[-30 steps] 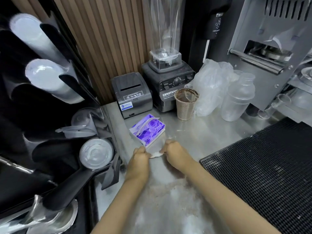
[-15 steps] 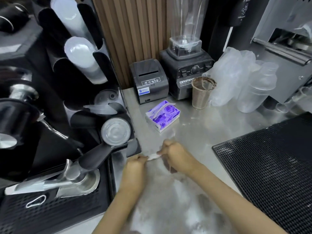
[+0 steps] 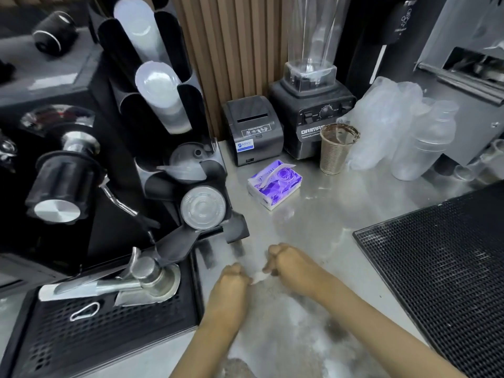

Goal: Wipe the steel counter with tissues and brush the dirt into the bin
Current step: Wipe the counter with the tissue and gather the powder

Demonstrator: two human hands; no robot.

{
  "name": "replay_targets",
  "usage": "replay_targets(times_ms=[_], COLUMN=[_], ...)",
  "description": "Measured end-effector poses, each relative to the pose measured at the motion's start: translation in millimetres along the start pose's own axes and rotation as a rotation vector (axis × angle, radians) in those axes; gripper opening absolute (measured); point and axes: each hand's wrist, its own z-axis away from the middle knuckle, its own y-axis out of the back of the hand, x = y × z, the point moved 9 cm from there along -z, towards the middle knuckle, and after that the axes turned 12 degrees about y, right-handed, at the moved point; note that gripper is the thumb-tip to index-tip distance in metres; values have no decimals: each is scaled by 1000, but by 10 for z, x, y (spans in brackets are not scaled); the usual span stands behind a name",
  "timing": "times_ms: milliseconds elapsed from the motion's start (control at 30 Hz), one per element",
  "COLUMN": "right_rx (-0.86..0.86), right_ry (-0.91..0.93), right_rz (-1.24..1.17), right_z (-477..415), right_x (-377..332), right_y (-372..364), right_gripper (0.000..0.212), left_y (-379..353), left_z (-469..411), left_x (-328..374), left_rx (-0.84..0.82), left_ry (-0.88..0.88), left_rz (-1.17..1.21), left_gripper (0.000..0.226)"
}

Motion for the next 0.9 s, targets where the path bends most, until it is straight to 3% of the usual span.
replay_targets(times_ms=[100,233,367,500,600,633,767,900], right_rx=[34,108,75,32,61,119,346,306], right_ry=[42,21,-44,19,21,17,-224,-374], right_rz=[64,83,-27,4,-37,-52,41,126], right_z=[-72,-538,-480,73,396,469,545,403], right_x=[-110,-208,-193,-142,-23,18,612,1253], right_y=[158,249,54,-88,114,284,844,1047], right_gripper=[27,22,19,8,36,39,33,31], left_y=[176,522,367,45,-162,-169,-93,-185], left_z=[-45,-504,-380,115,174,111,-385,-848], left_x=[49,-190,-234,-62,108,226,870,1380], left_rx=[51,241,167,15,-178,-190,-128,-131], left_ry=[1,204,218,11,10,7,24,-45], left_rz=[-73,-94,-130,-105,-31,40,213,216], left_gripper=[23,31,29,27,13,5,19,9])
